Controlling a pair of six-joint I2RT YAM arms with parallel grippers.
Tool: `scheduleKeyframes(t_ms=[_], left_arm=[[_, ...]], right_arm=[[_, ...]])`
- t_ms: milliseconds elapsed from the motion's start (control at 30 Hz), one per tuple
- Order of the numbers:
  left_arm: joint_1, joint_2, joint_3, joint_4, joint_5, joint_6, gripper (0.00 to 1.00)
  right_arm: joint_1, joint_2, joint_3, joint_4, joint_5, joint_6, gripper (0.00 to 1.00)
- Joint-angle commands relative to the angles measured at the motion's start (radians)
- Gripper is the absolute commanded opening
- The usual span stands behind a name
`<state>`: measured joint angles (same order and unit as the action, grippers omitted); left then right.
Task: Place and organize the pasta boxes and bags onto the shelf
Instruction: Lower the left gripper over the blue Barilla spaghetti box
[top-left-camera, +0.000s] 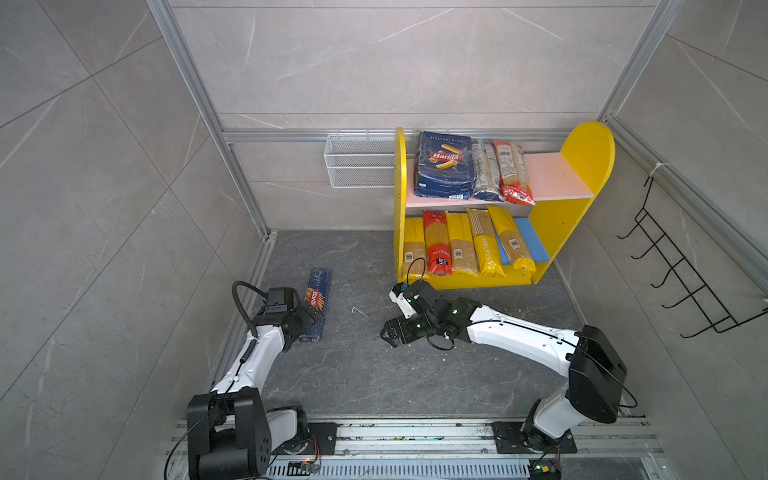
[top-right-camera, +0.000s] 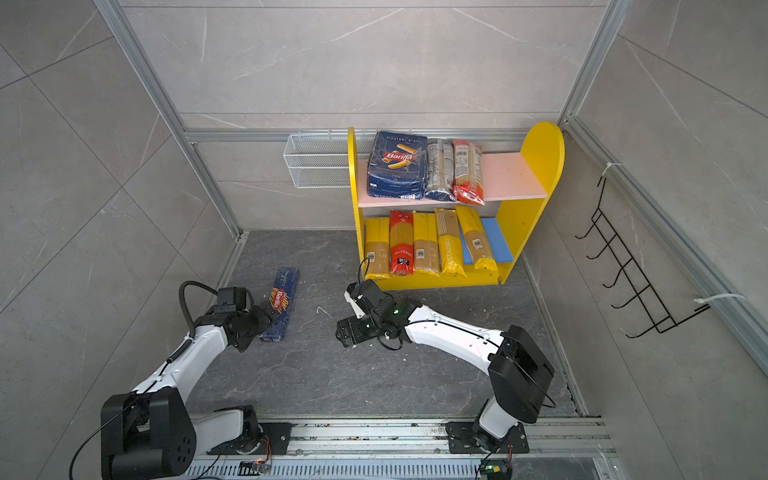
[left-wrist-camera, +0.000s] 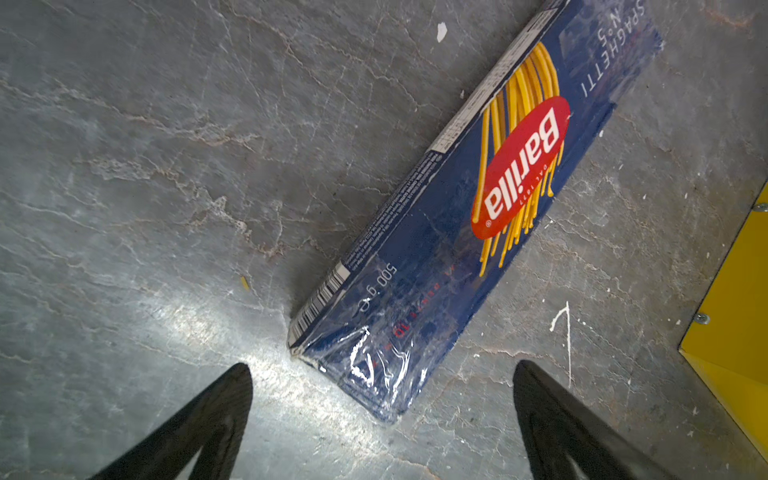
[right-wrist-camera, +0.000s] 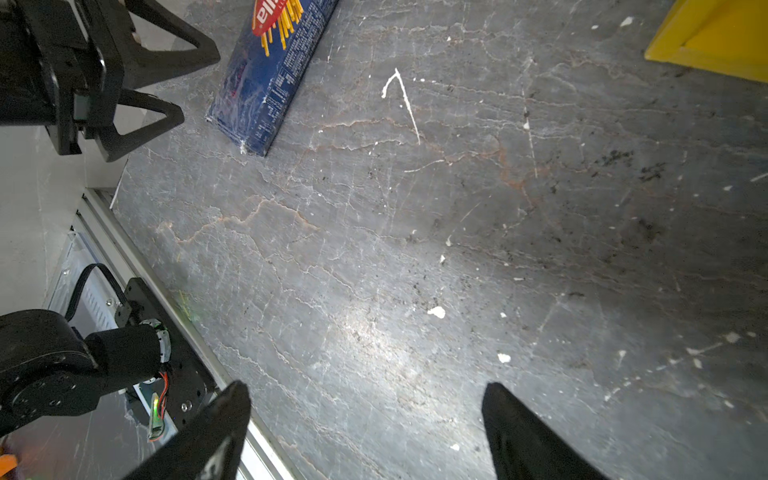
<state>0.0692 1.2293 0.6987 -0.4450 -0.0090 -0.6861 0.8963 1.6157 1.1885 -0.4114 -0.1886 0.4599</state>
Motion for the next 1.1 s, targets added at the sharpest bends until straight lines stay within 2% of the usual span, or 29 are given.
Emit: scheduleKeyframes(t_ms=[0,567,833,1067], left_arm=[[0.003,0.030,-0.013,0.062,-0.050,-0.012,1.00],[-0.018,0.155,0.010,0.150,-0.007,0.023,0.98],[-0.109,0.231,0.090,0.129,-0.060,0.049,0.97],[-0.150,0.282,0.125,0.120,-0.076,0.074,0.94]], right_arm=[[-0.012,-0.018,-0.019,0.006,-0.025,-0.026,0.89],[-0.045,-0.035,-0.049,0.009,-0.045,-0.023,0.89],[-0.060,-0.037,-0.053,-0.004,-0.046,-0.021,0.89],[-0.069,-0.046,-0.058,-0.012,-0.048,-0.021,0.89]])
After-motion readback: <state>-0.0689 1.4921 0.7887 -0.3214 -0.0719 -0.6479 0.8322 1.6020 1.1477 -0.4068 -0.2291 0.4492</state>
